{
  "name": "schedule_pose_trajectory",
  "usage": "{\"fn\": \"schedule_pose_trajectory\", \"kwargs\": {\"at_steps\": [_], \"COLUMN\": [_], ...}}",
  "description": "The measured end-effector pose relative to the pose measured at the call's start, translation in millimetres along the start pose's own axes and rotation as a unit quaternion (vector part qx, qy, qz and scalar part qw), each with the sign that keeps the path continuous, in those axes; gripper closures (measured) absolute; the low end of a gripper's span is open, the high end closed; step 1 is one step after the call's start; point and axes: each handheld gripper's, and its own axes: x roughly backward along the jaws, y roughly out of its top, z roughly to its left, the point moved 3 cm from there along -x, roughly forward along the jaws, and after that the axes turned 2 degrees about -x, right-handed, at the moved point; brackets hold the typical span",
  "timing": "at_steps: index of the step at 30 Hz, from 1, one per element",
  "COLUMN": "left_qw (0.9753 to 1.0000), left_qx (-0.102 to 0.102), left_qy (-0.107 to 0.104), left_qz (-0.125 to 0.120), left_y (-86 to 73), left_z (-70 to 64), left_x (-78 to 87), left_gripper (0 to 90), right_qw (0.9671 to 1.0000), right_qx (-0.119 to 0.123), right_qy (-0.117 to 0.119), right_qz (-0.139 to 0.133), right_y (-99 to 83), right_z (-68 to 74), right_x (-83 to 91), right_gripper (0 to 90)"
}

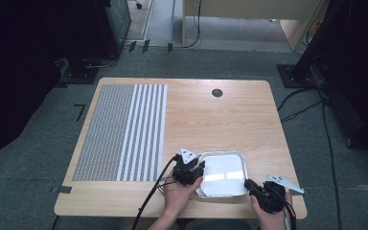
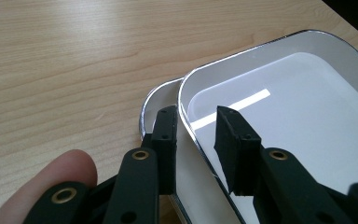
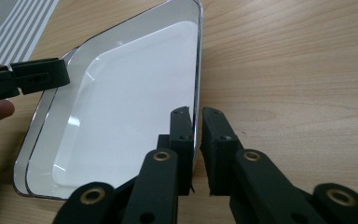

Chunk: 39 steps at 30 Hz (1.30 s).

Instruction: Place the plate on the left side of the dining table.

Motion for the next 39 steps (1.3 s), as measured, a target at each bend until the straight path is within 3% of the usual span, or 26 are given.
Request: {"fn": "schedule_pose_trajectory", "kwargs": {"at_steps": [17,23,29,39], "left_qw": [0.9999,0.9993,0.9996,0.9996], "left_qx": [0.016,0.033,0.029,0.026], "left_qy": [0.000,-0.014,-0.006,-0.010], "left_qz": [0.004,0.005,0.002,0.001], "left_y": [0.1,1.4,3.1,13.6], "left_z": [2.5,4.2,4.8,7.3], "left_x": [-8.3,-11.8,-10.5,1.3], "left_gripper": [75.5,69.7,79.9,82.0], "right_qw": [0.9999,0.9987,0.9987,0.9986], "right_qx": [-0.015,-0.050,-0.048,-0.046], "right_qy": [-0.006,0.009,0.009,0.010], "right_qz": [-0.001,-0.006,-0.013,-0.025], "right_y": [-2.2,-1.7,-2.5,-4.2], "right_z": [2.0,-3.1,-3.3,3.7], "right_x": [-4.4,-4.7,-3.4,0.9], "right_gripper": [86.3,87.5,88.3,89.6]}}
